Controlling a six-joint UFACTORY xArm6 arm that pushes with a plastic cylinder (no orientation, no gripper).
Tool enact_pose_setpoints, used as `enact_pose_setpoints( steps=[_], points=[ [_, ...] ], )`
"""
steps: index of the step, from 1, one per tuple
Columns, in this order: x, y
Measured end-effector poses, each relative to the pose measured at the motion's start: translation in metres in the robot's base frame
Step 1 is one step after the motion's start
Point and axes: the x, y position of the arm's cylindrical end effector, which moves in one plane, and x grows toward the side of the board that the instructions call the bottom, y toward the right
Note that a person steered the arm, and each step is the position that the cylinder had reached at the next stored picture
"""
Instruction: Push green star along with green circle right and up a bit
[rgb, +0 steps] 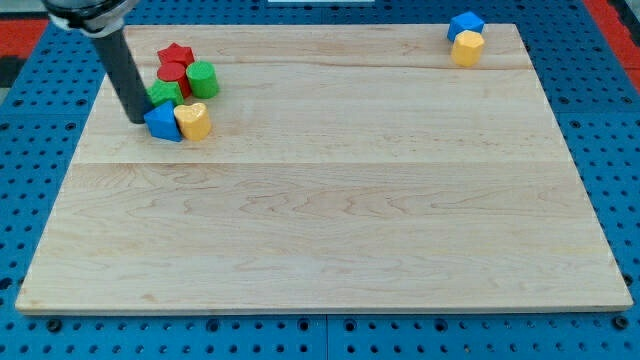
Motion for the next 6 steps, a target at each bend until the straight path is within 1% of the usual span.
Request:
enact_pose_setpoints(
  steps=[1,2,3,4,5,6],
  points=[
    [-0.003,0.04],
    [-0.011,0.056],
    [0.003,0.004],
    [-0.003,-0.035],
    [-0.024,-0.02],
    [-0.031,0.027]
  ],
)
